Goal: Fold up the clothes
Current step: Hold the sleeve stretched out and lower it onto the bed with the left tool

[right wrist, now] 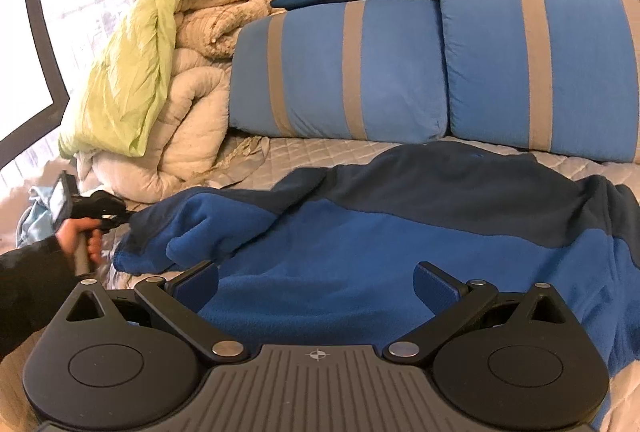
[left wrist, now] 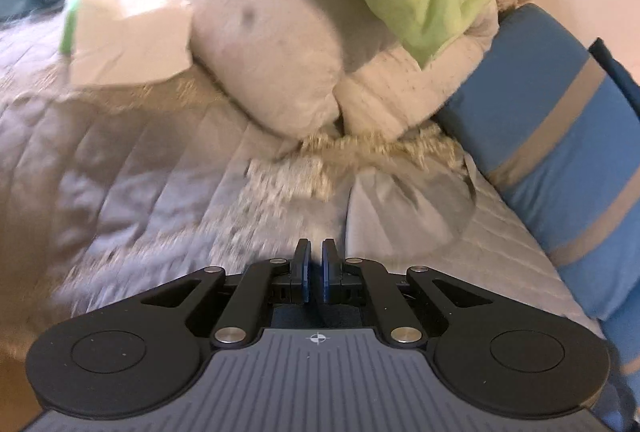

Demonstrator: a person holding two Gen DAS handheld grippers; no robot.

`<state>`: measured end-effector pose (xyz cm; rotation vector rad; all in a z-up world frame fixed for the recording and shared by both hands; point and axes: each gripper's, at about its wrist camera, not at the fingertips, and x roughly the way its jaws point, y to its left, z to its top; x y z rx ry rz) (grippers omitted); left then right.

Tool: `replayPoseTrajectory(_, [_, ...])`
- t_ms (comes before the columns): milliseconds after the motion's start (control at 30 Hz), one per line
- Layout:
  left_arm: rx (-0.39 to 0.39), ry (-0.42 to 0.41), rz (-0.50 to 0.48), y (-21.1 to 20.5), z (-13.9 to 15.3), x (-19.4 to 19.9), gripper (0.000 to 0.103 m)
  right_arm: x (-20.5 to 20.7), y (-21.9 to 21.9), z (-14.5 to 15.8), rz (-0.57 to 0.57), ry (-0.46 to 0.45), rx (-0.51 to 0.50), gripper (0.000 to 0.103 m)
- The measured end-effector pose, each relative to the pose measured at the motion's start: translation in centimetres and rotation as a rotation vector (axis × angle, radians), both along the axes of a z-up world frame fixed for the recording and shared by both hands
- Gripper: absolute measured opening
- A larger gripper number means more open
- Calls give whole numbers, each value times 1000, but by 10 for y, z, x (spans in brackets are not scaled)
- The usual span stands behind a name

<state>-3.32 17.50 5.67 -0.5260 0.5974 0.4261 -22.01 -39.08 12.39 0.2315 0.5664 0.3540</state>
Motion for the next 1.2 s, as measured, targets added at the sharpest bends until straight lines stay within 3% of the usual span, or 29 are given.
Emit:
replayPoseTrajectory(67, [44,14,-19,4,-2,17,14,0,0,0,-3,3,0,103])
replayPoseTrajectory(100, [30,0,-23,7,-2,20,21,0,0,0,-5,2,-1,103])
replayPoseTrajectory(167, [-18,-52,-25,13,-2,10,66,0,1,0,-11,-2,-2,103])
replayPoseTrajectory(233, [-55,-105,-32,16,0,-3,79,0,2,0,-13,-8,-4,103])
replayPoseTrajectory(367, [-43,-117,-136,21,2,-36,79,1,4,0,-12,-13,-9,103])
replayPoseTrajectory(533, [-164,-124,-173,42,-15,-81,79,2,6,-1,-8,-17,-17,103])
replayPoseTrajectory(700, [-277,-132,-216,56,-35,-102,78,5,5,-2,-1,-8,-11,103])
replayPoseTrajectory(800, [-288,-164,-267,56,-42,-104,75,6,4,-3,0,-6,-8,103])
replayPoseTrajectory(833, [-286,-161,-278,54,-45,-103,65,6,4,-3,-1,-7,-8,103])
replayPoseTrajectory(867, [-285,-155,-289,53,-48,-102,42,5,4,-3,-2,-7,-7,103])
replayPoseTrajectory(933, [-278,-127,-298,49,-53,-96,19,5,4,-3,-3,-7,-5,103])
replayPoseTrajectory(1033, [-221,-124,-275,45,-50,-87,11,5,4,-3,-4,-5,-1,103])
replayPoseTrajectory(1200, [-75,-161,-251,34,-30,-66,10,6,2,-4,-7,-2,-1,103])
